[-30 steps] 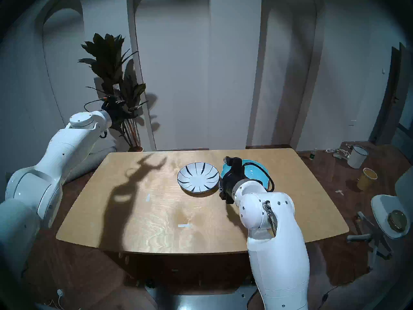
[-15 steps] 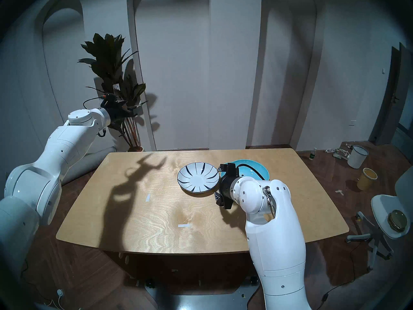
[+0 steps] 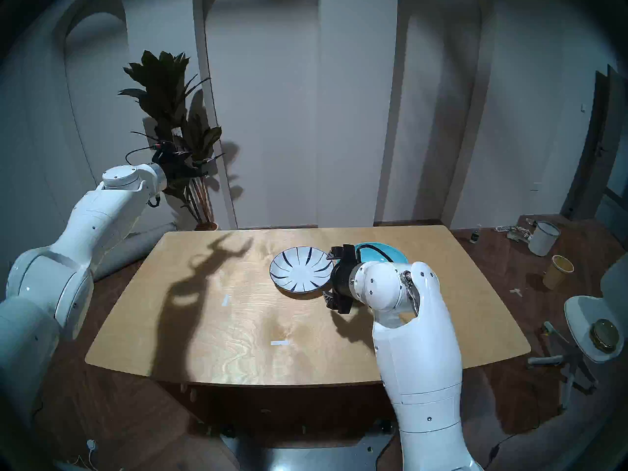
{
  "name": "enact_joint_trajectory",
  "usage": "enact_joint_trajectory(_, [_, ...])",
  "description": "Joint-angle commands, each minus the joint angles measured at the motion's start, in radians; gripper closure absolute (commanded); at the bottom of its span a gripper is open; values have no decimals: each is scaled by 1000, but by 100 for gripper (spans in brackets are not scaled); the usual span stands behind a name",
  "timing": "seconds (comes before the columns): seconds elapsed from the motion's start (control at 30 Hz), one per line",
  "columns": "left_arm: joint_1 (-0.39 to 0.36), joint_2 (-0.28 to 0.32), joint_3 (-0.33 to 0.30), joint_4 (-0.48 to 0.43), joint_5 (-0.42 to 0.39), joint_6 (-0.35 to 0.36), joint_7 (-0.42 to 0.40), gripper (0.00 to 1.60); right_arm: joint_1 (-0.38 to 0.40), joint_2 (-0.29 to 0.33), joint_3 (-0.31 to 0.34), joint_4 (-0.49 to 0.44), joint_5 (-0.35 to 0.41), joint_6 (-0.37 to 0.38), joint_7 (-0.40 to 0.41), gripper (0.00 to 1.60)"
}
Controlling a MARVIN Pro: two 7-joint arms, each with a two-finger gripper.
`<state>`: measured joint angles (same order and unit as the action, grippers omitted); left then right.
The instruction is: Stack the plates into one stack
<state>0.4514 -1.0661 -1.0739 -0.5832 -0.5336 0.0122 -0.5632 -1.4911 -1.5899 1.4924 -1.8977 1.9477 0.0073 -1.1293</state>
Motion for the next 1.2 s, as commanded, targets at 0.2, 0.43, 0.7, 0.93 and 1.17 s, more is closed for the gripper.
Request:
enact_joint_trajectory(0.2, [-45, -5, -5, 3, 6, -14, 2, 0, 56, -9, -3, 87, 24, 39, 61, 0])
enact_joint_trajectory(0.43, [-46, -5, -5, 5, 7, -15, 2, 0, 106, -9, -20, 187, 32, 75, 83, 0])
enact_joint_trajectory(0.7, [-46, -6, -6, 6, 8, -16, 1, 0, 146, -4, -32, 268, 26, 102, 115, 0])
enact_joint_trajectory(0.93, [-46, -6, -7, 6, 9, -16, 1, 0, 187, 0, -30, 333, 30, 125, 137, 0])
enact_joint_trajectory(1.17, [-46, -6, -7, 7, 9, -16, 1, 0, 239, 5, -34, 426, 29, 155, 163, 0])
